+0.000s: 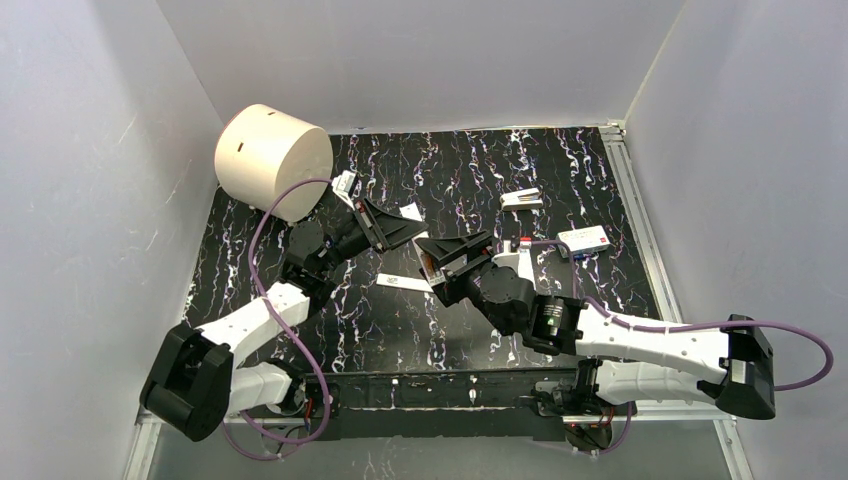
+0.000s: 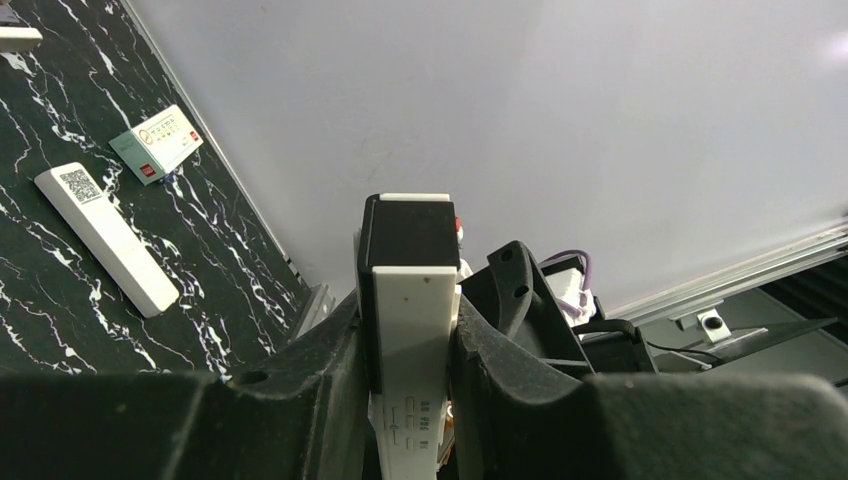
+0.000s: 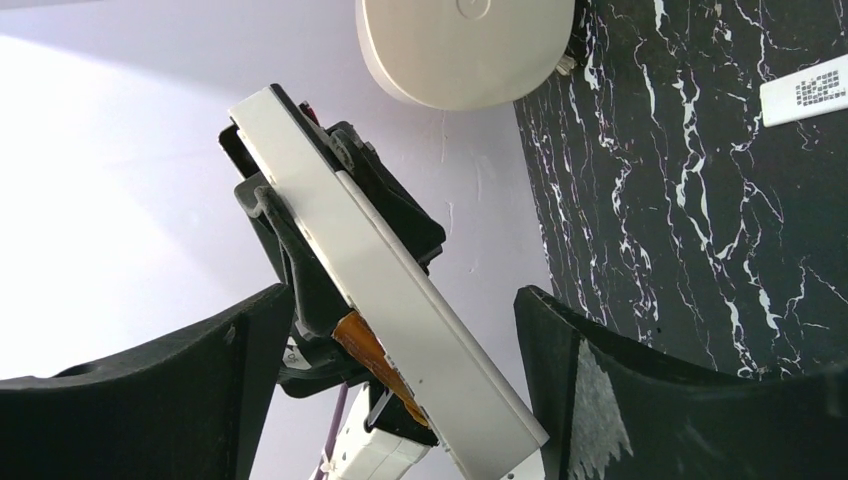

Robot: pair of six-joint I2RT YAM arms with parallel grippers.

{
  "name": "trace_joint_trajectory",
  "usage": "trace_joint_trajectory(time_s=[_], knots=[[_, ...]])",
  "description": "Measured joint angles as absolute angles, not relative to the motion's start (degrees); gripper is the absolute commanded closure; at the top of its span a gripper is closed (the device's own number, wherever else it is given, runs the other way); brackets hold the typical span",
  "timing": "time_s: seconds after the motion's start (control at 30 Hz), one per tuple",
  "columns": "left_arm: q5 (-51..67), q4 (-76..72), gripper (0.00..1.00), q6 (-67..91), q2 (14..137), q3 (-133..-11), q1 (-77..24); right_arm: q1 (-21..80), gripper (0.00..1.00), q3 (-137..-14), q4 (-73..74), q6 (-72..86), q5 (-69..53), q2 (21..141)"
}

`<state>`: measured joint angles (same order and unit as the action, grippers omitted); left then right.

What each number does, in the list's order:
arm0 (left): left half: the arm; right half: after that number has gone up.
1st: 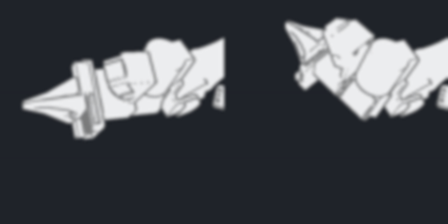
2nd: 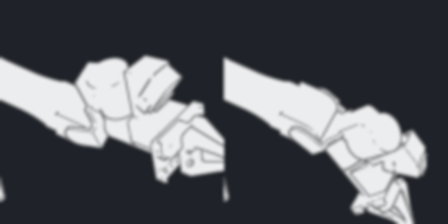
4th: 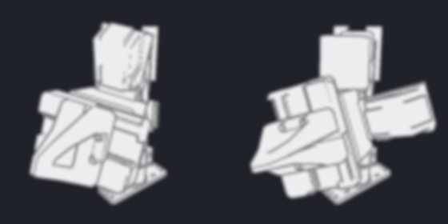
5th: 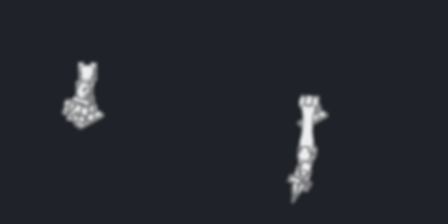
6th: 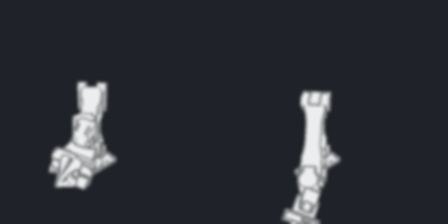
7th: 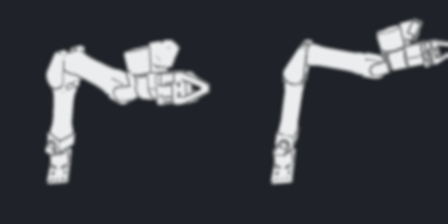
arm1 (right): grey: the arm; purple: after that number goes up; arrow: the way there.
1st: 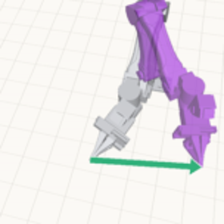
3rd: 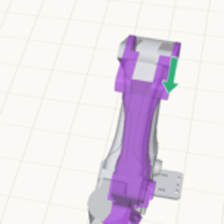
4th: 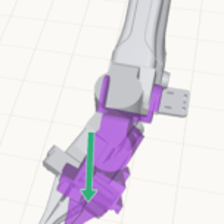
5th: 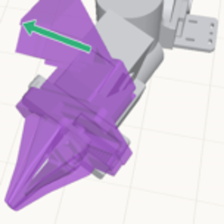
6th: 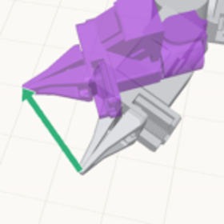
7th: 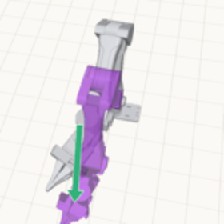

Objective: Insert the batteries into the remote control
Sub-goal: Load the battery into the remote control.

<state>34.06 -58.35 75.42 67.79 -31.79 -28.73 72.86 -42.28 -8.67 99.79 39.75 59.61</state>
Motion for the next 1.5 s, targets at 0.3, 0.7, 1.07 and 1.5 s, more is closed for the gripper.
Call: trace_joint_trajectory(time_s=[0.3, 0.7, 1.07, 1.5], knots=[[34.5, -58.3, 1.00, 74.8, 67.4, -31.6, -28.7, 72.8, 0.20, -40.9, -9.5, 102.1, 38.7, 59.6], [34.8, -58.5, 1.00, 76.0, 67.4, -31.6, -28.7, 72.4, 0.33, -40.3, -10.6, 102.0, 36.7, 59.6], [34.2, -58.2, 1.00, 78.2, 67.4, -31.6, -28.6, 72.0, 0.40, -40.3, -11.4, 101.7, 35.4, 59.6], [33.5, -50.2, 1.00, 84.1, 66.6, -31.7, -28.6, 71.9, 0.51, -38.7, -11.5, 101.4, 35.1, 59.0]])
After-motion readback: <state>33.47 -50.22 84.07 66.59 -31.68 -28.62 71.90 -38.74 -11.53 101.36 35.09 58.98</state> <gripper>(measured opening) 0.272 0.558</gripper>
